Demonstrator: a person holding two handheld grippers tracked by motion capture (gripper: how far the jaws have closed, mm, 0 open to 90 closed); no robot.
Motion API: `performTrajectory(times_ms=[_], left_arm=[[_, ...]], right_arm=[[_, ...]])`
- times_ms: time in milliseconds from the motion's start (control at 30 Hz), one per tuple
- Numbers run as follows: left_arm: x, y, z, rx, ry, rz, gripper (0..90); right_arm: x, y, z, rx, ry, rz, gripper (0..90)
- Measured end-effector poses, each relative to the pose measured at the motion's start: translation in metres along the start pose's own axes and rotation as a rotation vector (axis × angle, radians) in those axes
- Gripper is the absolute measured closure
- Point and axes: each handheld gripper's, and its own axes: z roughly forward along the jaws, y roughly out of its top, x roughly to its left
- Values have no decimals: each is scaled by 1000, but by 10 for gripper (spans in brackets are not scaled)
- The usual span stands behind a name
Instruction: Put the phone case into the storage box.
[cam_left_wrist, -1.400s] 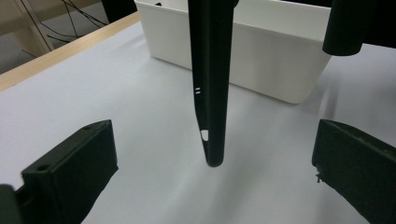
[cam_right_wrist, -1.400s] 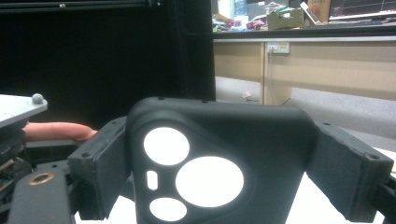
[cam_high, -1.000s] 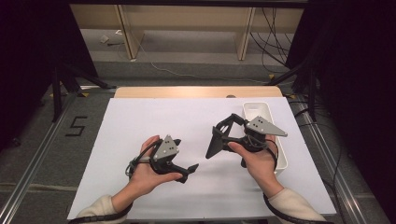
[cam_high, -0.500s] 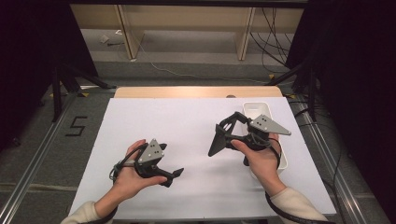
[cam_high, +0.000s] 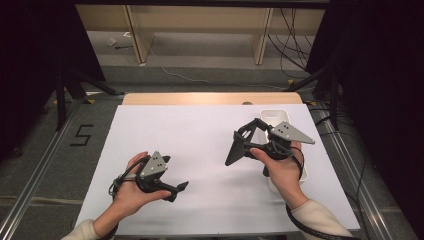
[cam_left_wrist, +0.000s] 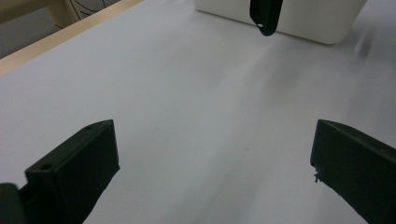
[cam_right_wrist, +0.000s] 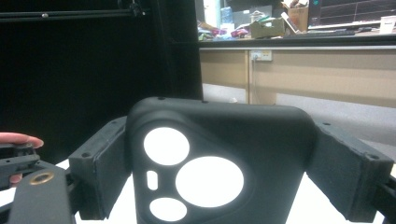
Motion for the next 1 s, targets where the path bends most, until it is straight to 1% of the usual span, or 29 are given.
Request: performTrajectory(times_ms=[267,667,1000], left_arm=[[3,-4,-4,-1,15,-5,6],[4,-6,-5,5,20,-9,6],[5,-6,-5,-1,24,-12,6]], right_arm=[[-5,3,-3,-6,-17,5,148],[-12,6,-7,-16,-45,2,148],[-18,9,-11,-19,-64,-3,148]])
